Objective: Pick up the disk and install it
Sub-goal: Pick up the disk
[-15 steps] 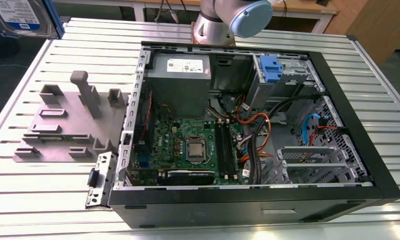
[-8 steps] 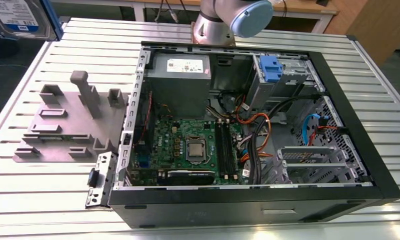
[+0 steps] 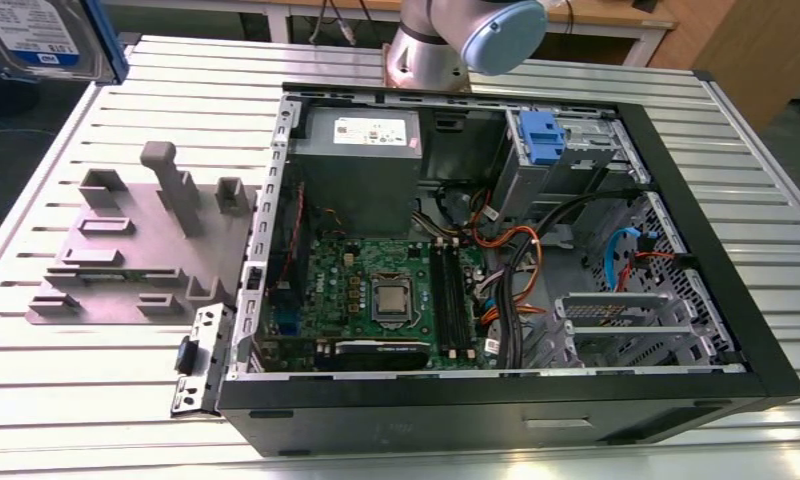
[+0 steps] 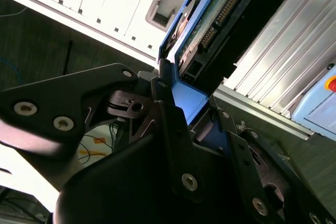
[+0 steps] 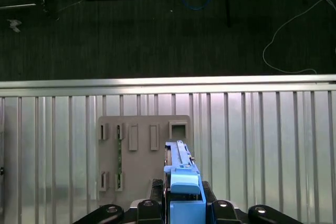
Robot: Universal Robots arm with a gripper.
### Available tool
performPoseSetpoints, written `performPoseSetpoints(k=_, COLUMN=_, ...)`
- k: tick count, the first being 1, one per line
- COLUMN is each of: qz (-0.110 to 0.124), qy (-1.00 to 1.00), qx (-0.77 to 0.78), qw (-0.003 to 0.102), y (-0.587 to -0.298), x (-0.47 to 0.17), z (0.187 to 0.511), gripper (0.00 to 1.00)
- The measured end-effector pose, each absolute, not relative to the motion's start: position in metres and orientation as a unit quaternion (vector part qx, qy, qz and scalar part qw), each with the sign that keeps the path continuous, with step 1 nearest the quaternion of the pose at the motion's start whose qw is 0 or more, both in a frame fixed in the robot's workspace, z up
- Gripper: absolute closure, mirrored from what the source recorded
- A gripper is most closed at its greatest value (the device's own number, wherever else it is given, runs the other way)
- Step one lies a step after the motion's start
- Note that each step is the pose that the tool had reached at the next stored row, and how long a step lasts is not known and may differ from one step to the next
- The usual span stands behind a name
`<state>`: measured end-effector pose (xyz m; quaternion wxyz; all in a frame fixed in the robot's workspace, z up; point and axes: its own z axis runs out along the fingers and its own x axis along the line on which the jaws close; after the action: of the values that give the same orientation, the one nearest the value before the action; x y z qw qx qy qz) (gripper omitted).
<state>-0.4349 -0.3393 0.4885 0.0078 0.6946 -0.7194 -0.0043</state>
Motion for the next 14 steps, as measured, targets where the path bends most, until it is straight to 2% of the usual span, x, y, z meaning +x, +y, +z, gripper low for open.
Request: performPoseSetpoints(k=14, qz=-0.004, qy=-0.719, qx=0.695, qw=0.008, y=-0.3397, x=-0.4323, z=0.4885, gripper=0.63)
